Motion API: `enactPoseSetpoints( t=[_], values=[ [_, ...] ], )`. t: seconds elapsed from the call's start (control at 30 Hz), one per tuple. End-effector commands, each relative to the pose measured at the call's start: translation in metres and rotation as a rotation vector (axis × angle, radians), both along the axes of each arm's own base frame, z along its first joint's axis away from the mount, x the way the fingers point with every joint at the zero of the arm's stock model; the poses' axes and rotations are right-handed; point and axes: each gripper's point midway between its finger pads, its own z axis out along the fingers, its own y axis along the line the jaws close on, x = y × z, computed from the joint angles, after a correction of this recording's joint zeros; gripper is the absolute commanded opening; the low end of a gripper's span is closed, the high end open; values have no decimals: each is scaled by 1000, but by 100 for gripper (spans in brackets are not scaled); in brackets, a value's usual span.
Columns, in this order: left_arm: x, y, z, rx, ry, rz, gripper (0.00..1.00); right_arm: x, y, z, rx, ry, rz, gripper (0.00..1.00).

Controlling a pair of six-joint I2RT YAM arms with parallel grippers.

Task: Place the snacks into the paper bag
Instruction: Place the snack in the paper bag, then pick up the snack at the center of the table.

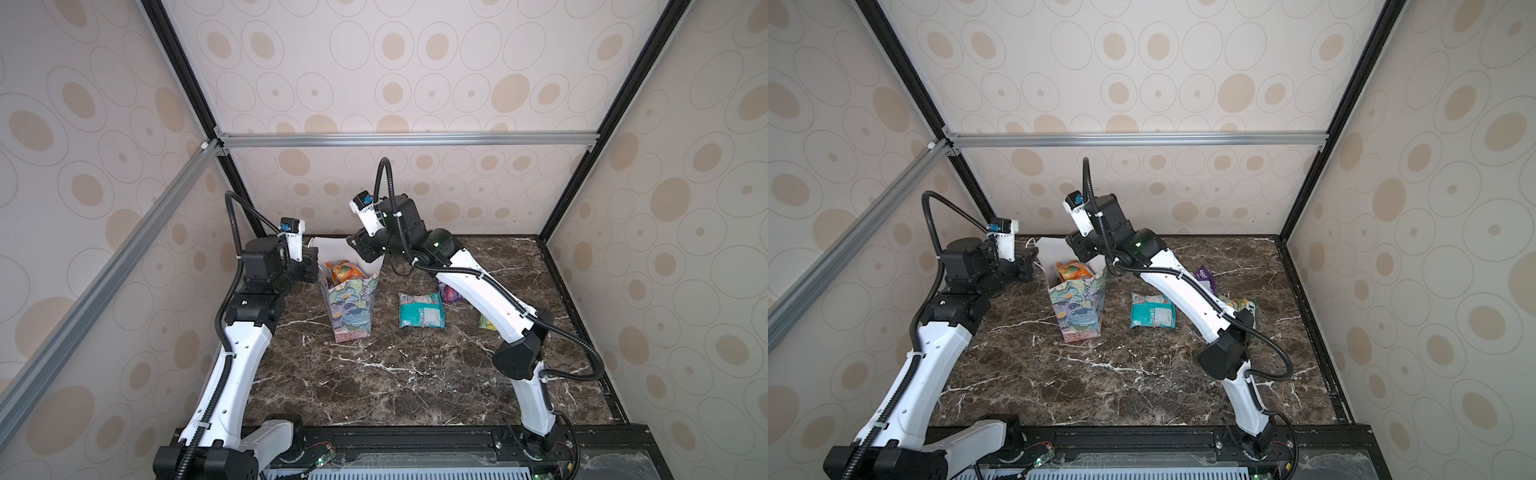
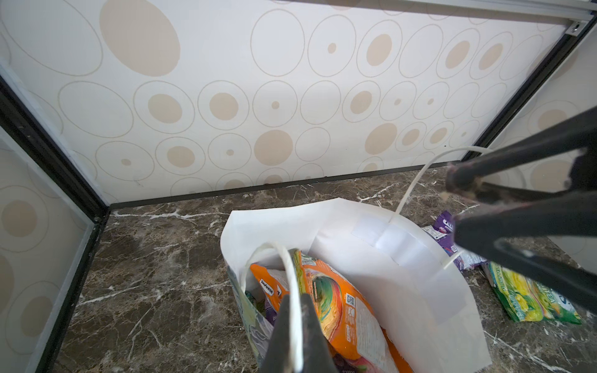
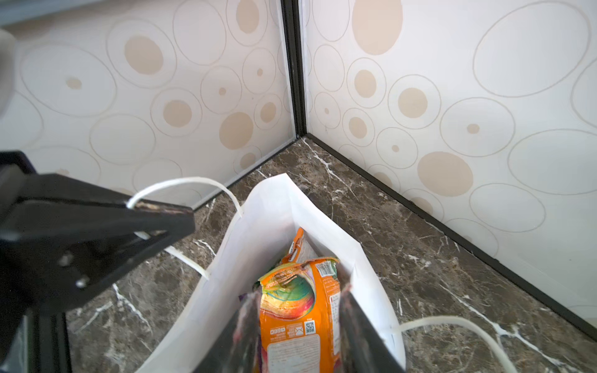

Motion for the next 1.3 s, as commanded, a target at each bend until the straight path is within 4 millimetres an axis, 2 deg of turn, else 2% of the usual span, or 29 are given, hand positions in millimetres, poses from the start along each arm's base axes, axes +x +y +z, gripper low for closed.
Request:
enactPoseSetpoints(
  t=[0.0, 0.1, 0.27, 0.43, 0.57, 0.73, 0.97, 1.1, 1.27],
  values=[
    [2, 0, 6, 0, -27, -4, 0, -22, -25, 41, 13, -55, 4, 47],
    [2, -1, 6, -3, -27, -6, 0, -40, -52, 63, 18, -79, -20, 51],
    [1, -1, 9, -4, -33, -8, 0, -68, -114, 36, -42, -29, -130, 55],
    [4, 3, 4, 10, -26, 16, 0, -99, -165, -4, -19, 29, -196, 56],
    [8, 4, -5, 19, -3, 24, 0, -113, -200, -35, 18, 24, -282, 57],
    [7, 7, -4, 33, -10, 37, 0, -118, -224, -72, 21, 47, -340, 58],
    [10, 7, -9, 28, 6, 39, 0, -114, -259, -93, -27, 140, -444, 61],
    [10, 2, -8, 10, 6, 17, 0, -117, -273, -119, -41, 195, -490, 62],
    [4, -2, 3, -8, -21, -6, 0, -122, -283, -146, -46, 263, -521, 62]
  ],
)
